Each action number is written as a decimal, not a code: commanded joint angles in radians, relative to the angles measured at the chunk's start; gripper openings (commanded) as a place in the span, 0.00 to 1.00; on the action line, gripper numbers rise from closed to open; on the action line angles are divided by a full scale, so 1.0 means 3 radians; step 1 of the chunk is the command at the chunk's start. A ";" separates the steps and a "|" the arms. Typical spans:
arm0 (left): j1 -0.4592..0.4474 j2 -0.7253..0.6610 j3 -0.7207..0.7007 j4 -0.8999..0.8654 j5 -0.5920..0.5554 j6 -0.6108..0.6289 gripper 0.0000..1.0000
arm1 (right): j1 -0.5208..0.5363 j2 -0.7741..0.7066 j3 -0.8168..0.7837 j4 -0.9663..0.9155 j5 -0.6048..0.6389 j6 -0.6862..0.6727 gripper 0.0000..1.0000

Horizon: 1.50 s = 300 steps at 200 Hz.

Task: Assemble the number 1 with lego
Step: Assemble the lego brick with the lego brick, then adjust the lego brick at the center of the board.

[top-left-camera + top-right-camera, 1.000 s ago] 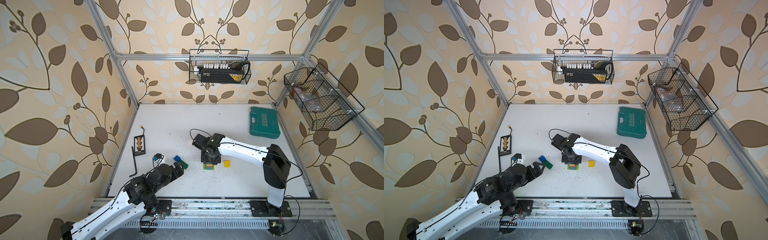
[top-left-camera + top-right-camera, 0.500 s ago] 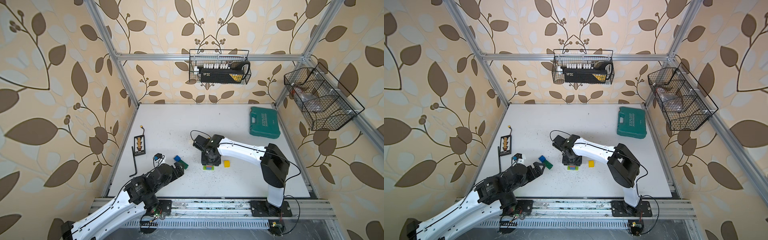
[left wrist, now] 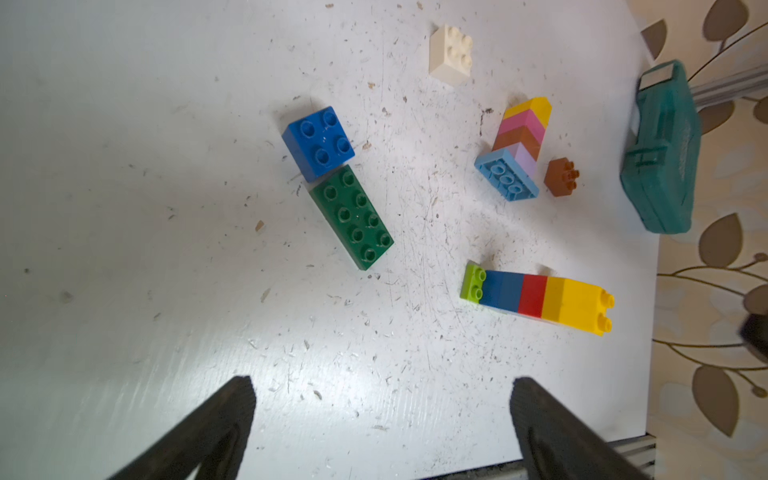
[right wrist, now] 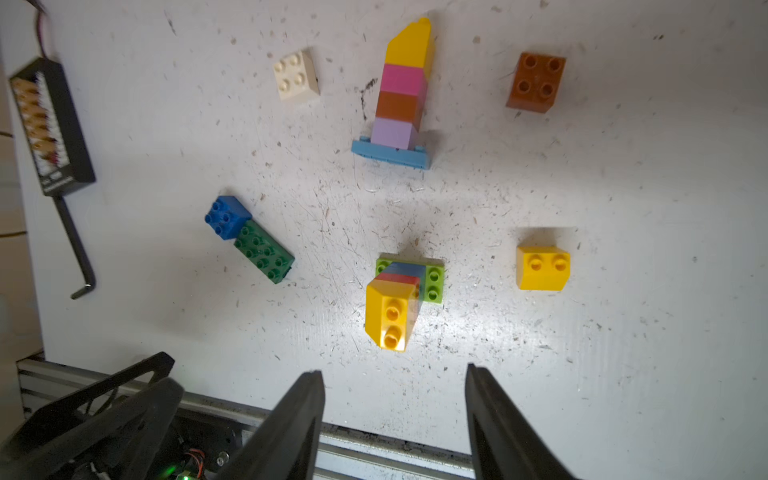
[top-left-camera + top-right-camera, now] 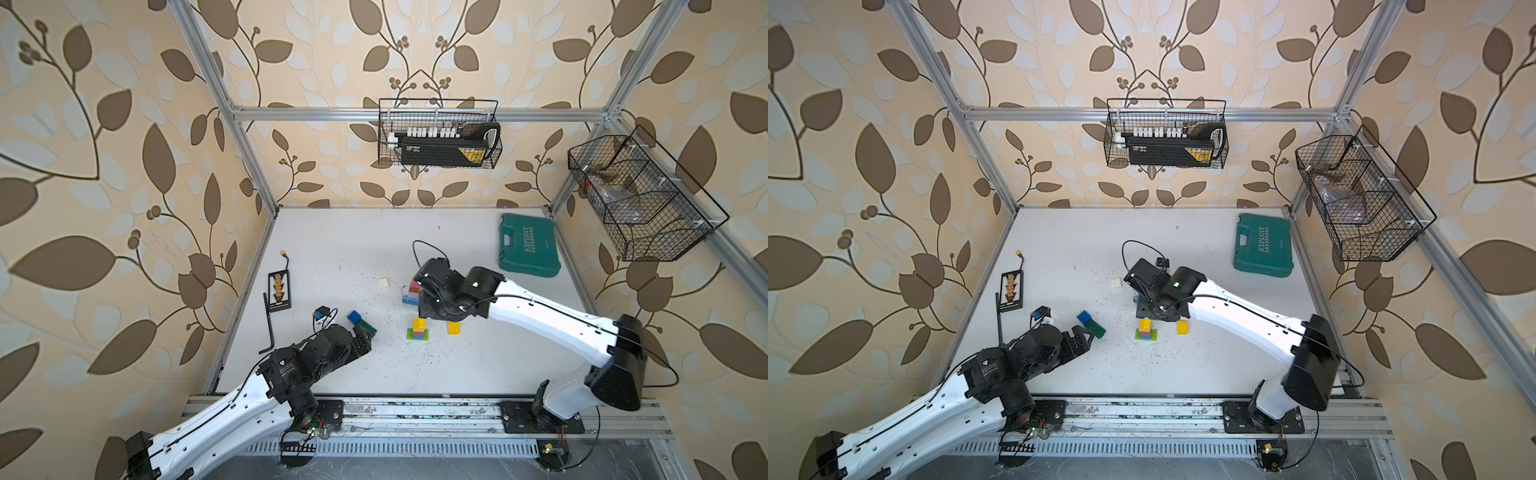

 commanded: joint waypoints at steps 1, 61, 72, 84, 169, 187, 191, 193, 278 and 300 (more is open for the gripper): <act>0.0026 0.0349 0.0276 0.0178 0.0241 0.0254 0.99 | -0.0064 -0.0437 -0.0517 0.0026 0.0439 0.0066 0.73; -0.1022 0.1714 0.1159 0.0039 -0.0593 0.0075 0.99 | -0.0513 -0.1903 -0.1934 0.0686 0.0122 0.0173 0.98; -0.1152 0.1941 0.1288 0.0073 -0.0759 -0.0043 0.99 | -0.0568 -0.2001 -0.2008 0.0704 0.0058 0.0133 0.99; -0.1244 0.2170 0.1433 0.0074 -0.0912 -0.0149 0.99 | -0.0598 -0.2031 -0.2026 0.0681 0.0007 0.0095 0.99; -0.1231 0.3195 0.2182 -0.0127 -0.1227 -0.0200 0.99 | -0.0607 -0.1795 -0.2144 0.0863 -0.0387 -0.0083 0.98; -0.1085 0.3244 0.2099 0.0038 -0.1020 -0.0102 0.99 | -0.0608 -0.1826 -0.2147 0.0892 -0.0387 -0.0126 0.97; -0.1050 0.3262 0.2091 0.0048 -0.0981 -0.0096 0.99 | -0.0608 -0.1829 -0.2144 0.0901 -0.0391 -0.0135 0.97; -0.1033 0.3271 0.2087 0.0048 -0.0964 -0.0095 0.99 | -0.0608 -0.1832 -0.2144 0.0904 -0.0392 -0.0139 0.97; -0.0785 0.3713 0.2316 0.0194 -0.0566 0.0339 0.85 | -0.0644 -0.1877 -0.2199 0.0875 -0.0431 -0.0235 0.97; -0.0780 0.3812 0.2395 0.0112 -0.0555 0.0330 0.78 | -0.0654 -0.1902 -0.2210 0.0868 -0.0442 -0.0242 0.97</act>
